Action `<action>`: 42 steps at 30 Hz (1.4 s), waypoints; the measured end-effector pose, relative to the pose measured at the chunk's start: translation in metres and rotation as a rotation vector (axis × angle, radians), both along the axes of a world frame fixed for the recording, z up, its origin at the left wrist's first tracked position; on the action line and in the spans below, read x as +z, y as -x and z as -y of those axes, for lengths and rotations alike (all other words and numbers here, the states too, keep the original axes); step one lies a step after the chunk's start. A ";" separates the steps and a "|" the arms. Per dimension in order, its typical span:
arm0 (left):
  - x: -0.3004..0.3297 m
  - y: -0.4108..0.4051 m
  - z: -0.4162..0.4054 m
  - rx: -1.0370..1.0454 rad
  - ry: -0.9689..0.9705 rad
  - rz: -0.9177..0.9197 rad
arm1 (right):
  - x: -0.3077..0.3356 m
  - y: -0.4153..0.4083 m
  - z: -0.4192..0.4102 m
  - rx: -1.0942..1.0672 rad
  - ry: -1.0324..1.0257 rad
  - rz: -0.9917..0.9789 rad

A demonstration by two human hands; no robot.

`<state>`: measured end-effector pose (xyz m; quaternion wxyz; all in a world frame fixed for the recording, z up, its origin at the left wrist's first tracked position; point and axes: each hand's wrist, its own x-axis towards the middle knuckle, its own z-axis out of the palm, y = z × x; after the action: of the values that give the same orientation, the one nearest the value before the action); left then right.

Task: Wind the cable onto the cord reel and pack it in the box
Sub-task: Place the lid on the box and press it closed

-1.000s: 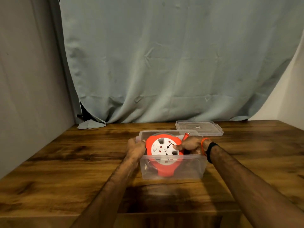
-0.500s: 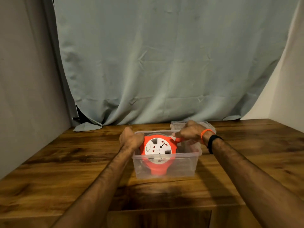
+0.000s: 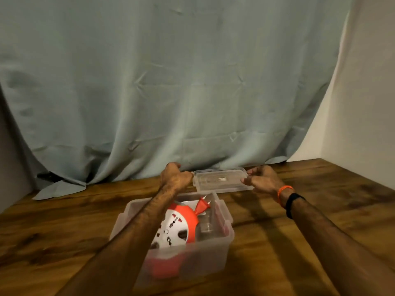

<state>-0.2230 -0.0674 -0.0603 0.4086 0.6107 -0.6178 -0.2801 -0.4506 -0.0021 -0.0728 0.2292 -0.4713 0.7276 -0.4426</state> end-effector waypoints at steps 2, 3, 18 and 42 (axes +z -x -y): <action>-0.003 0.016 0.021 -0.037 -0.061 -0.012 | -0.007 0.020 0.015 -0.028 -0.022 -0.004; -0.004 0.022 0.030 -0.052 -0.092 -0.011 | -0.011 0.028 0.021 -0.043 -0.035 -0.008; -0.040 0.094 0.140 -0.293 -0.390 0.230 | -0.073 0.090 0.141 -0.161 -0.178 -0.137; 0.014 -0.017 0.047 0.009 -0.209 -0.193 | 0.007 0.018 0.046 -0.146 0.128 0.112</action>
<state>-0.2057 -0.1144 -0.0461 0.4015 0.6230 -0.5402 -0.3985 -0.4690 -0.0484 -0.0658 0.2062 -0.4053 0.7162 -0.5295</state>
